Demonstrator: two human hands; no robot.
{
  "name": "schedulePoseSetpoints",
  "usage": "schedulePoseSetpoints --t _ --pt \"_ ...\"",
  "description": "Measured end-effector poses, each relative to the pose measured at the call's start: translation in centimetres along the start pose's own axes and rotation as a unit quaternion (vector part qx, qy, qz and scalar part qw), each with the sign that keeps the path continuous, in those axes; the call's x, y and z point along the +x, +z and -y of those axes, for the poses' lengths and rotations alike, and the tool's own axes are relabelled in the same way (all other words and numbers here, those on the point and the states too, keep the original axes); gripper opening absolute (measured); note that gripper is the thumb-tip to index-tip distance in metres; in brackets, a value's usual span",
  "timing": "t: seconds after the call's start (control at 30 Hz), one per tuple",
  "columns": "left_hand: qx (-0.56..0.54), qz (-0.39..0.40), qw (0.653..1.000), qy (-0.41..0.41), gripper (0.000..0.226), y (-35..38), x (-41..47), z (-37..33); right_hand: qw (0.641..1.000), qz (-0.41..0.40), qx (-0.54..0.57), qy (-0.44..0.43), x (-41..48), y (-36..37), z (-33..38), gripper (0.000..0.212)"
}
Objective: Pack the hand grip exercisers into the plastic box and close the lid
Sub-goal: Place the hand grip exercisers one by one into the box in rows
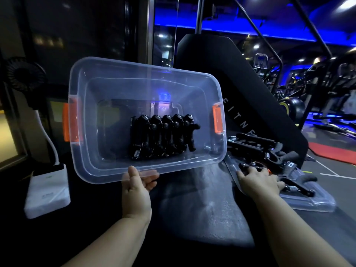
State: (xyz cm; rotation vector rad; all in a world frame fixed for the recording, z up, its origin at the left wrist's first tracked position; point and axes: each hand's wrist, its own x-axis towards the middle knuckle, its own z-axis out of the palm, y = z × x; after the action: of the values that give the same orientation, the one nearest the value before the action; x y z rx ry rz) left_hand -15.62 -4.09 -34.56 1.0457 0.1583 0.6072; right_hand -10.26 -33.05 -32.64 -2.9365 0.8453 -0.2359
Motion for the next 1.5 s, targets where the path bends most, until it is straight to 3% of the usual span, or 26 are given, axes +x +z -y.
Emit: schedulePoseSetpoints --t 0.57,0.87,1.0,1.2,1.37,1.5 --pt "-0.012 0.001 1.0 -0.002 0.033 0.2 -0.1 -0.3 0.999 -0.011 0.043 -0.022 0.2 -0.4 -1.3 0.075" --pt "-0.01 0.004 1.0 0.003 0.032 0.2 -0.1 -0.2 0.984 -0.094 0.112 -0.105 -1.5 -0.8 -0.8 0.017" --pt "-0.011 0.001 1.0 0.001 0.032 0.3 -0.2 -0.3 0.981 -0.096 0.094 -0.14 -2.6 -0.8 -0.4 0.009" --pt "-0.014 0.0 1.0 0.002 0.032 0.3 -0.4 -0.5 0.98 -0.134 0.025 -0.145 -3.6 -1.3 0.3 0.038" --pt "-0.014 0.0 1.0 0.005 0.032 0.3 -0.3 -0.4 0.981 -0.137 0.008 -0.137 -4.0 -1.3 0.8 0.079" --pt "-0.014 0.001 1.0 0.003 0.031 0.3 -0.3 -0.4 0.983 -0.128 0.017 -0.129 -4.4 -0.6 1.5 0.094"
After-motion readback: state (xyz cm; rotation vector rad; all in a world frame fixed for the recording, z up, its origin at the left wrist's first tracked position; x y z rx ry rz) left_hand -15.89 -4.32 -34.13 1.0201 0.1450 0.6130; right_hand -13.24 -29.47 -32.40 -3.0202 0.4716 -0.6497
